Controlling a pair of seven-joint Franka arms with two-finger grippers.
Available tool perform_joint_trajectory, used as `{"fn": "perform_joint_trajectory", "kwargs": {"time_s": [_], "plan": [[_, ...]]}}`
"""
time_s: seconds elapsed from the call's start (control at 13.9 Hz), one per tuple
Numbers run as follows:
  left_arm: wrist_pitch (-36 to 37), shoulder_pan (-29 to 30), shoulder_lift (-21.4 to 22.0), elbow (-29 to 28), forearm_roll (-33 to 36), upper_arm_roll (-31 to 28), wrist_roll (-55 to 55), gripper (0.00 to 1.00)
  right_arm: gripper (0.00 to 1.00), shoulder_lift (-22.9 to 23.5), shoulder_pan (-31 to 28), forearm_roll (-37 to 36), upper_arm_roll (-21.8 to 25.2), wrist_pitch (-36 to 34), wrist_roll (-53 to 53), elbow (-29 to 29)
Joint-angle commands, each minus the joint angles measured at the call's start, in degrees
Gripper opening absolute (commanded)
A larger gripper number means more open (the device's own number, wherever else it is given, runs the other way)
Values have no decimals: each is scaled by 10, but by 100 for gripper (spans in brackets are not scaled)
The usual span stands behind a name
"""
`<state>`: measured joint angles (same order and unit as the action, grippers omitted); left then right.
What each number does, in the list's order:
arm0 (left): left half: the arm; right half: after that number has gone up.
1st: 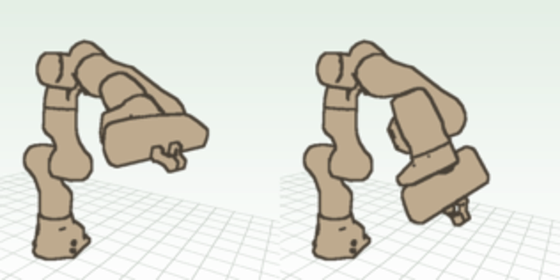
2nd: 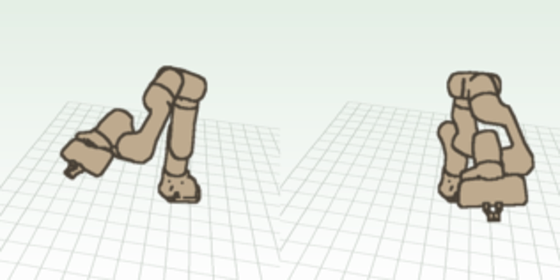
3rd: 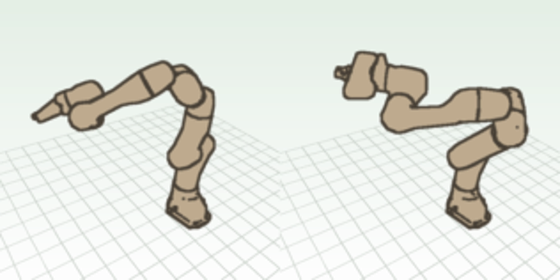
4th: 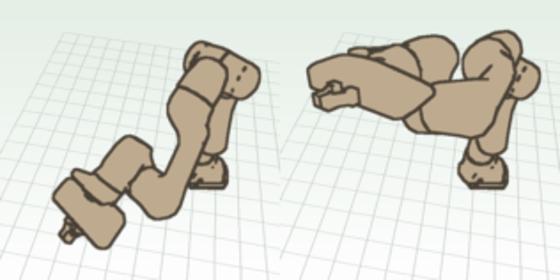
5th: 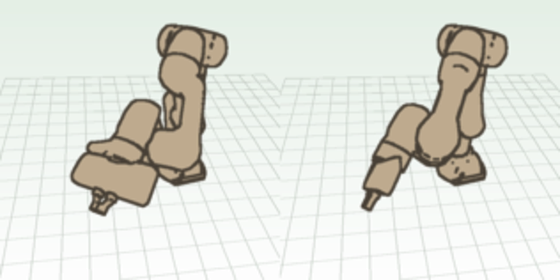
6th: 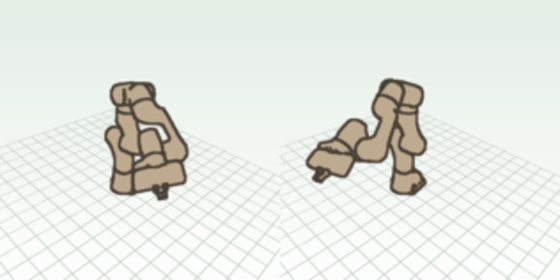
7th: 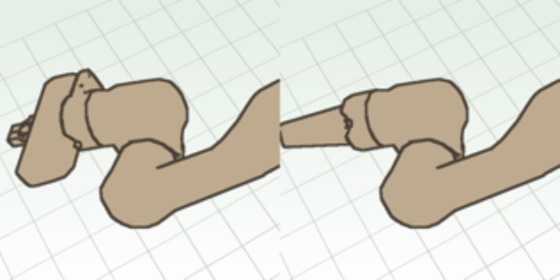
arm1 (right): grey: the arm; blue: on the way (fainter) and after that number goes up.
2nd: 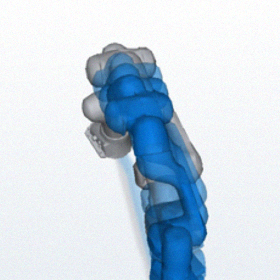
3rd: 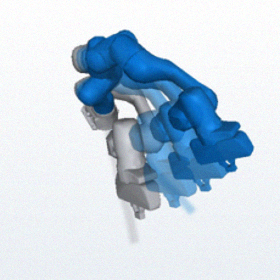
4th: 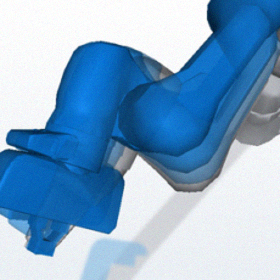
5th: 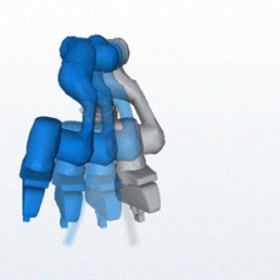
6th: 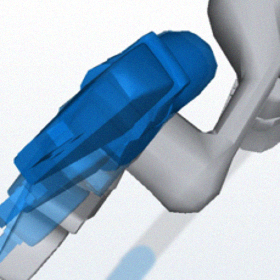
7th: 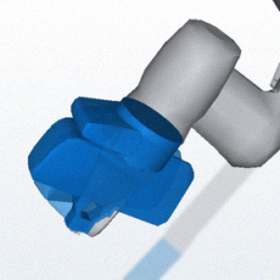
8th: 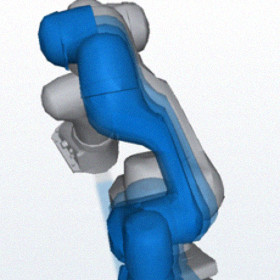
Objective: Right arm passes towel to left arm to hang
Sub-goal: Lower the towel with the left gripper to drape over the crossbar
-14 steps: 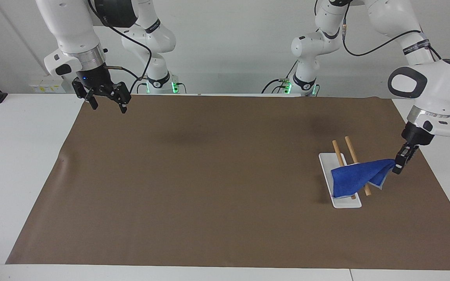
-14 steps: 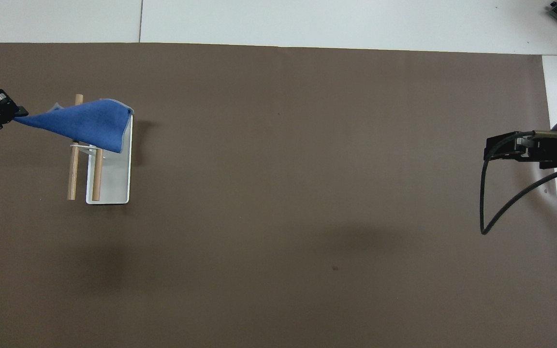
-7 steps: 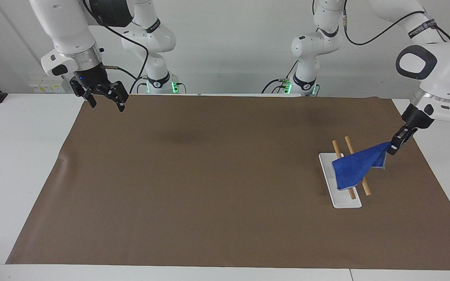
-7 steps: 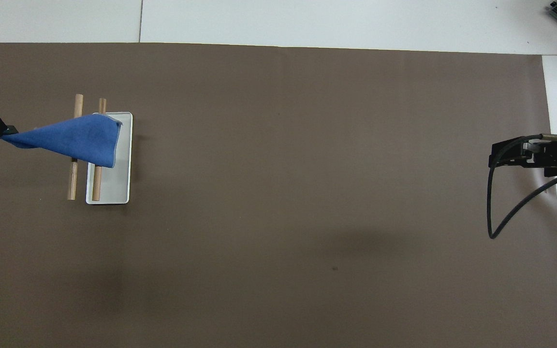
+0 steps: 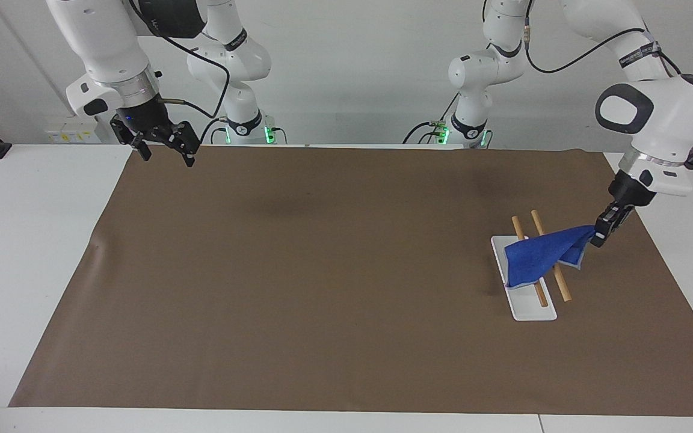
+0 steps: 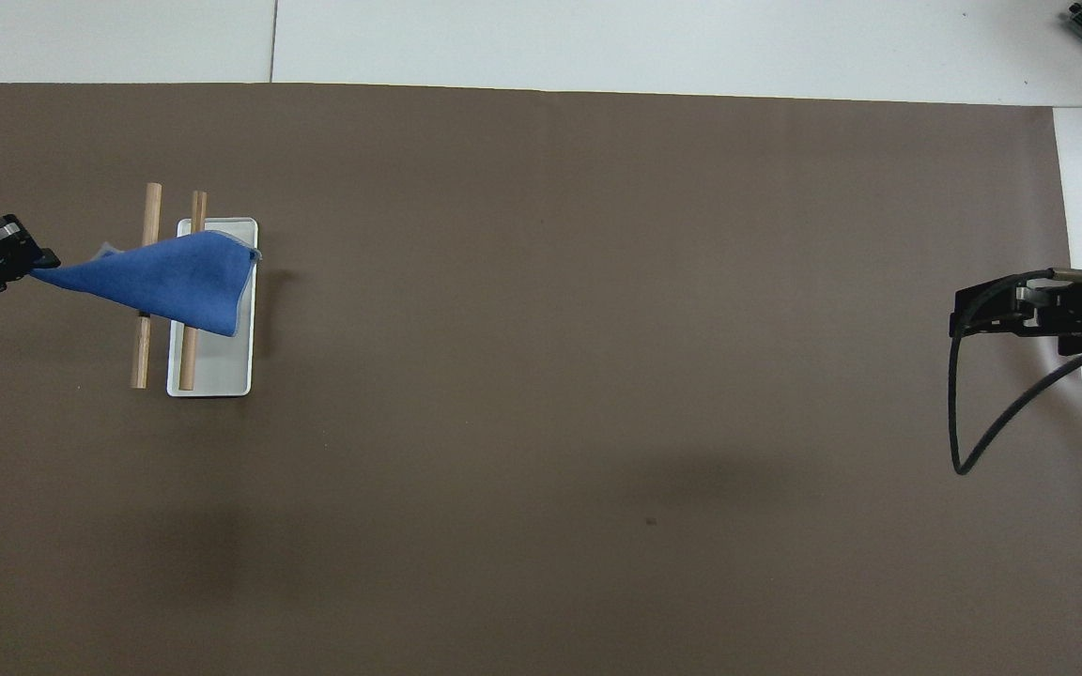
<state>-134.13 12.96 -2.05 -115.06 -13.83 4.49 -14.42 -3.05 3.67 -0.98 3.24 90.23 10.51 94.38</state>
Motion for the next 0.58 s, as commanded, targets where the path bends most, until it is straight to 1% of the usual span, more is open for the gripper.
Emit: {"fn": "perform_joint_trajectory", "kwargs": {"time_s": [0.0, 0.14, 0.5], "plan": [[-52, -2, 1, -42, 12, -5, 27, 0, 100, -6, 1, 12, 8, -6, -10, 1], [-99, 5, -1, -69, 11, -5, 41, 0, 100, -6, 1, 12, 9, -6, -10, 1], [-104, 3, 2, -87, 12, -5, 40, 0, 100, -6, 1, 12, 8, -6, -10, 1]]}}
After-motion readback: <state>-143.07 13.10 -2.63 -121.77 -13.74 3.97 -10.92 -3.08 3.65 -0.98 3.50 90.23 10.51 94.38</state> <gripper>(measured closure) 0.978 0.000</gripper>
